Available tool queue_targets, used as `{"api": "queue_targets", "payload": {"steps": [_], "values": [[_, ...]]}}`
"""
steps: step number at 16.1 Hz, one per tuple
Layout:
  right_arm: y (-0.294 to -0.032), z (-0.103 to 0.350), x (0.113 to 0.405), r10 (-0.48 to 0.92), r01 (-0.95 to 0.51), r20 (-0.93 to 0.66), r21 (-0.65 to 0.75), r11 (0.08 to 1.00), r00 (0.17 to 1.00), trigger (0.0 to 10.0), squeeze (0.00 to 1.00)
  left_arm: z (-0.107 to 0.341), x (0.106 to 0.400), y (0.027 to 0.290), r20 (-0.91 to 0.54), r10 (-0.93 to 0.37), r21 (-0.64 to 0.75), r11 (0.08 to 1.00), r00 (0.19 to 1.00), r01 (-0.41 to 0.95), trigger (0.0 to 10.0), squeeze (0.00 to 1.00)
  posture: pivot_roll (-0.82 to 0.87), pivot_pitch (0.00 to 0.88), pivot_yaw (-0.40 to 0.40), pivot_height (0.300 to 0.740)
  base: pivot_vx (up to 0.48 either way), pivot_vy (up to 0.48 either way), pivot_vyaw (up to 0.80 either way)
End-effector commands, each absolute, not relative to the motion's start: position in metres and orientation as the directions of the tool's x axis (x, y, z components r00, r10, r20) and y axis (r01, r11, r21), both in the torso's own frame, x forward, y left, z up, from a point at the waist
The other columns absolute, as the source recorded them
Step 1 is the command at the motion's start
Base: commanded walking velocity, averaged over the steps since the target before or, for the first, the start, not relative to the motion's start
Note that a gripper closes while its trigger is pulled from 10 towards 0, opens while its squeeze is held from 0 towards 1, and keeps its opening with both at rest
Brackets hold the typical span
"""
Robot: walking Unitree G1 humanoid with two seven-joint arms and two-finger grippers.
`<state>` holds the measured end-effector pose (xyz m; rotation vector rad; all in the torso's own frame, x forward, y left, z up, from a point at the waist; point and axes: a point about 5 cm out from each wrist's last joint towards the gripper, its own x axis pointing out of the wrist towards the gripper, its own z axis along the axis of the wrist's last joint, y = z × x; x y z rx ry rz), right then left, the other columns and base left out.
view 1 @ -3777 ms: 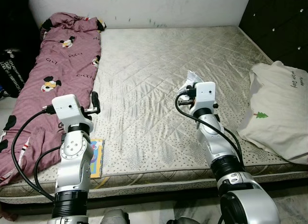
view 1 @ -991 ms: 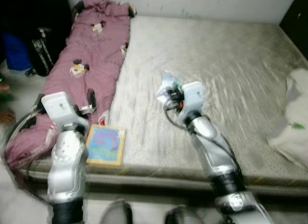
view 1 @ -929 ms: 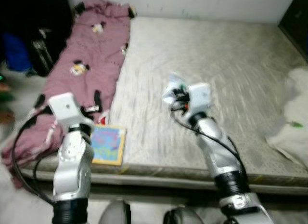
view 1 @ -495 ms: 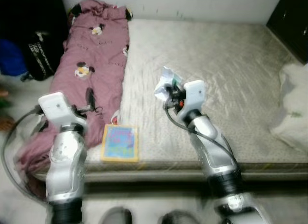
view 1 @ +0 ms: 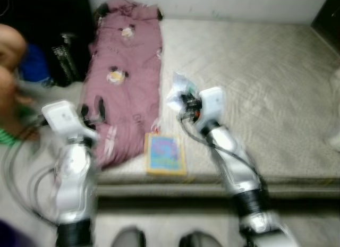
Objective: Clean up the room
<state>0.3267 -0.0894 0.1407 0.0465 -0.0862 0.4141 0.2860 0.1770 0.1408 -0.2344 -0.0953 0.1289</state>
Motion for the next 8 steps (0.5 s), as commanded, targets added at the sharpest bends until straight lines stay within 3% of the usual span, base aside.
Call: {"api": "queue_targets", "payload": {"steps": [1,8], "values": [[-0.0843,0.1475,0.3271,0.413,-0.420,0.123,0.036,0.907,0.902,10.0,0.00,0.1425,0.2862,0.1819,0.080,0.147,-0.228,0.965,0.986,-0.125,10.0,0.00,0.07,0.059,-0.040,0.740,0.000,0.480,0.00],[-0.0843,0.1485,0.3281,0.411,-0.419,0.131,0.037,0.907,0.902,10.0,0.00,0.1425,0.2871,0.1813,0.080,0.144,-0.239,0.963,0.986,-0.122,10.0,0.00,0.06,0.076,-0.041,0.740,0.000,0.480,0.00]]}}
